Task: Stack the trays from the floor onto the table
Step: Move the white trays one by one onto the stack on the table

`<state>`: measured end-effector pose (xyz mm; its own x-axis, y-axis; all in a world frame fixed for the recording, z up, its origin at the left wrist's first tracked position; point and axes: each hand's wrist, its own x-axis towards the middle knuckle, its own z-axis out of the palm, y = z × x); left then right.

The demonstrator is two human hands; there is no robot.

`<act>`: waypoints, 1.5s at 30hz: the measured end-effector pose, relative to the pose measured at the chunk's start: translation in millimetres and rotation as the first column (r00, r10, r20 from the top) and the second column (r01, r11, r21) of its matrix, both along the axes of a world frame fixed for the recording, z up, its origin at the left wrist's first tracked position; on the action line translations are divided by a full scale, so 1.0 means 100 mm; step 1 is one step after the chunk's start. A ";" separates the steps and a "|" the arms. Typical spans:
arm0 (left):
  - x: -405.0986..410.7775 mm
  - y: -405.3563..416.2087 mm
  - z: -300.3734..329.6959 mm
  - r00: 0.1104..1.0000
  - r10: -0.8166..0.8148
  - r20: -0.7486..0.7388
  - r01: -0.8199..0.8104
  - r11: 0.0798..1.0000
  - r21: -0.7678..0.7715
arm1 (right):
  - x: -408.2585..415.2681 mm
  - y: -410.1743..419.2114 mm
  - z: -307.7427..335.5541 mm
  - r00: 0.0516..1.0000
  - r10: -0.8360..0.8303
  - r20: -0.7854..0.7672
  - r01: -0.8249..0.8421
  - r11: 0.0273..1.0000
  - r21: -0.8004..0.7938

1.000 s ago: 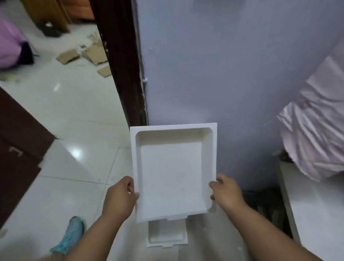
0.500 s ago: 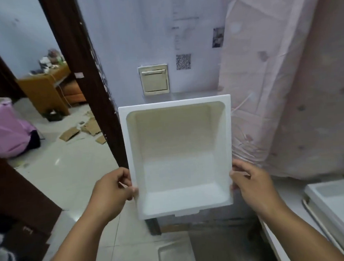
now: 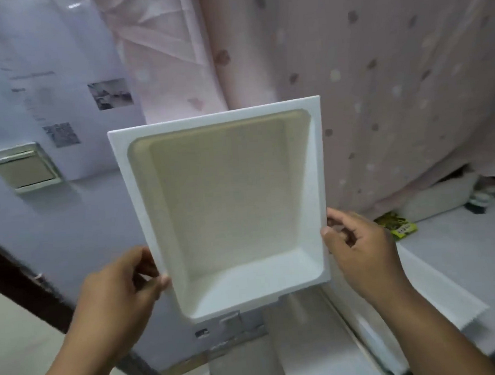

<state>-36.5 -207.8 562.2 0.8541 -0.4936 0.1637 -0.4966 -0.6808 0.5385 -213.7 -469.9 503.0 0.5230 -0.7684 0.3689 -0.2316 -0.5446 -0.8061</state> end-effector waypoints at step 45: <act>-1.81 -2.99 -2.21 0.894 -0.052 -0.445 0.267 0.859 0.436 | -1.53 -2.87 -1.58 0.518 0.217 -0.828 -0.249 0.964 0.096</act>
<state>-217.3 -507.0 341.3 0.6907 -0.5518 -0.4674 -0.4319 -0.8332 0.3453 -366.7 -756.7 344.7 0.7642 -0.5693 -0.3031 -0.6439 -0.7011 -0.3065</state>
